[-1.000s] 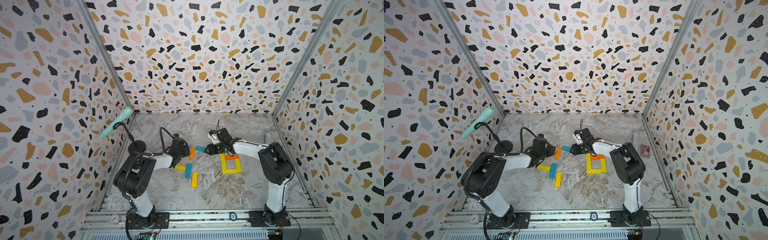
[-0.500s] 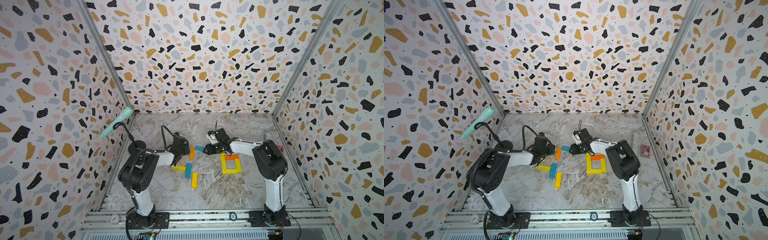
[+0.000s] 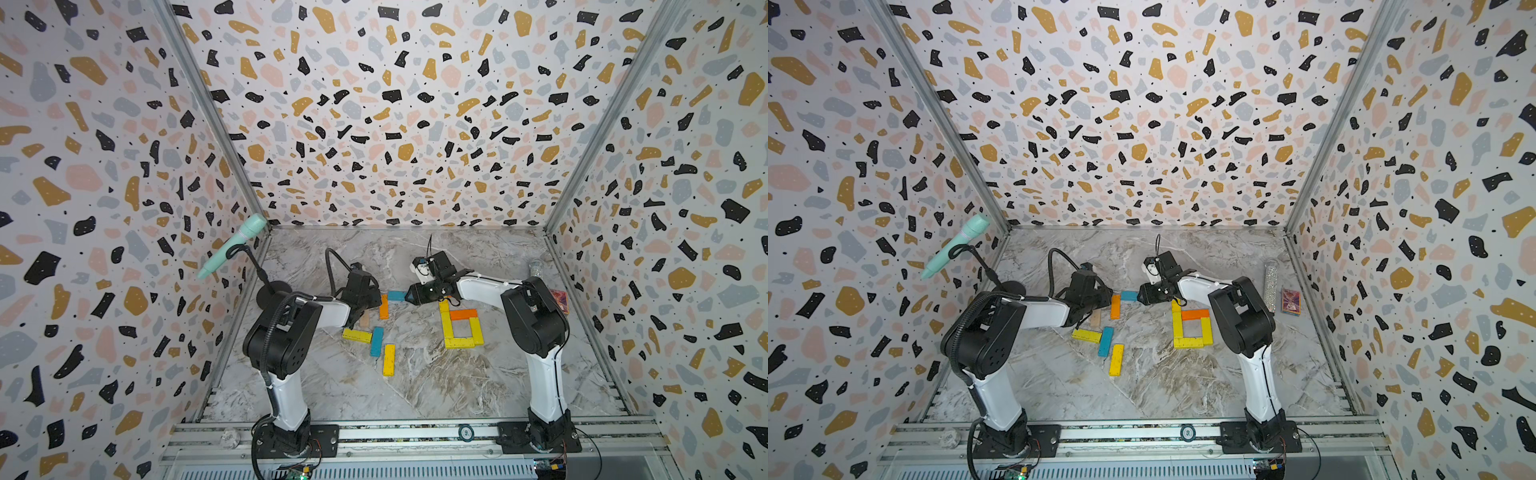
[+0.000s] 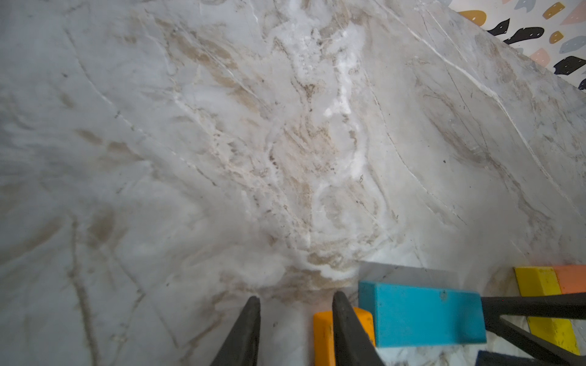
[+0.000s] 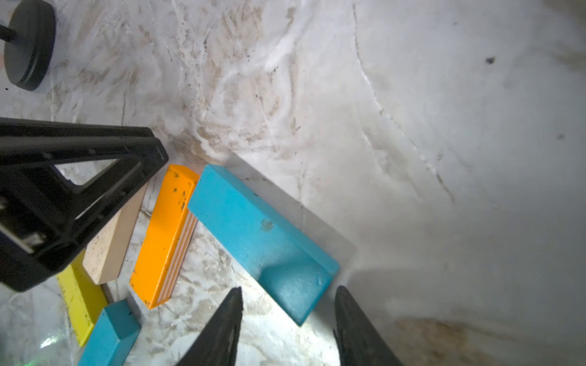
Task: Assemble the number 6 with building blocks
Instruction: Assemble the building block at the center of the board.
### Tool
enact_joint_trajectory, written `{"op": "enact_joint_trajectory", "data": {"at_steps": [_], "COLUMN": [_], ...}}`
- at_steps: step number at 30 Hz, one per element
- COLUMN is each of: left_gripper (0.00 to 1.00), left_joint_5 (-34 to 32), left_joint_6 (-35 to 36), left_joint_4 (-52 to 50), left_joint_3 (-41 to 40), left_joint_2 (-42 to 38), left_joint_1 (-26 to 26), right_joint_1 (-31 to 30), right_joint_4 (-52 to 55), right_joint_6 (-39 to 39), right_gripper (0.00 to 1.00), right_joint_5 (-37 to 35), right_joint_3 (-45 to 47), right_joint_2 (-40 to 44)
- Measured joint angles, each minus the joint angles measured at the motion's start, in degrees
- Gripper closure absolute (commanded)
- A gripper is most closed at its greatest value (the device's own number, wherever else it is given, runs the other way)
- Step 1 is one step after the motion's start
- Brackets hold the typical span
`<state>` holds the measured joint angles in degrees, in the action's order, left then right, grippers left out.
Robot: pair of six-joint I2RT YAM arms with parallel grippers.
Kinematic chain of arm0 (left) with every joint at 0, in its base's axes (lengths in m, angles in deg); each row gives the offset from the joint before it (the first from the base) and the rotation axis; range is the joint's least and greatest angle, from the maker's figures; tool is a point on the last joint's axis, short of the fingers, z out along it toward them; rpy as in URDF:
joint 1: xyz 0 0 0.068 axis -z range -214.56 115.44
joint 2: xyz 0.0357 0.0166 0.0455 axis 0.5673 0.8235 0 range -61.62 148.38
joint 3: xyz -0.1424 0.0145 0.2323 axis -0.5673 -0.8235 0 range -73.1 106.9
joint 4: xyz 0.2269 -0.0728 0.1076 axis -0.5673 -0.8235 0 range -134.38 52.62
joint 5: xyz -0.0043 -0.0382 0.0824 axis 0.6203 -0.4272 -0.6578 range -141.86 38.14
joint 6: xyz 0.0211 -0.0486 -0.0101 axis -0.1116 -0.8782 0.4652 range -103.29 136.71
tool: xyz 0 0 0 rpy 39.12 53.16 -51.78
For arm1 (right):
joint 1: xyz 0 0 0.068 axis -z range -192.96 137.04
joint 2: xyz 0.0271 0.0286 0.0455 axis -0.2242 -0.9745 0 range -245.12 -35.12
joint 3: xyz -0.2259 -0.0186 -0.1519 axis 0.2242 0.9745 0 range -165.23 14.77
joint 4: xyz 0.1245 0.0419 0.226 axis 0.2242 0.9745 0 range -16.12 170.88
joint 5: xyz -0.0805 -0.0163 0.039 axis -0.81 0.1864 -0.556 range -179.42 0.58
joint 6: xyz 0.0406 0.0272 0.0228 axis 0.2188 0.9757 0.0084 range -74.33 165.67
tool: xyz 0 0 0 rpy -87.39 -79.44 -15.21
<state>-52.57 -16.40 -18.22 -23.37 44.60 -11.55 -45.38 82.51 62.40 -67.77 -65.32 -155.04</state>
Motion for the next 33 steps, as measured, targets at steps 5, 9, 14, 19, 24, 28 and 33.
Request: {"op": "enact_joint_trajectory", "data": {"at_steps": [5, 9, 14, 19, 24, 28, 33], "left_gripper": [0.65, 0.65, 0.65, 0.65, 0.66, 0.66, 0.66], "left_joint_5": [0.00, -0.04, -0.04, 0.28, 0.68, 0.85, 0.92], "left_joint_6": [1.03, 1.68, 2.21, 2.29, 2.27, 2.27, 2.36], "left_joint_4": [-3.41, -6.88, -7.98, -7.61, -7.58, -7.56, -7.08], "left_joint_3": [0.42, 0.48, 0.46, -0.79, -2.91, -3.65, -3.98], "left_joint_2": [-0.81, -2.91, -5.64, -6.62, -7.21, -7.63, -7.65], "left_joint_1": [-0.52, -1.77, -2.89, -3.02, -3.02, -3.02, -3.02], "right_joint_1": [-0.94, -4.52, -10.93, -13.90, -13.99, -13.99, -14.05], "right_joint_4": [-0.59, -3.37, -8.74, -11.67, -12.11, -12.13, -12.35], "right_joint_6": [-0.37, 0.13, 1.90, 3.28, 3.96, 4.04, 4.20], "right_gripper": [0.57, 0.69, 0.83, 0.87, 0.90, 0.91, 0.91], "right_joint_5": [-0.81, -0.02, 1.44, 2.01, 1.33, 0.59, 0.28], "right_joint_3": [5.60, 10.91, 12.87, 12.72, 11.93, 9.86, 7.39], "right_joint_2": [6.19, 13.29, 14.38, 10.25, 5.66, 3.34, 1.66]}}
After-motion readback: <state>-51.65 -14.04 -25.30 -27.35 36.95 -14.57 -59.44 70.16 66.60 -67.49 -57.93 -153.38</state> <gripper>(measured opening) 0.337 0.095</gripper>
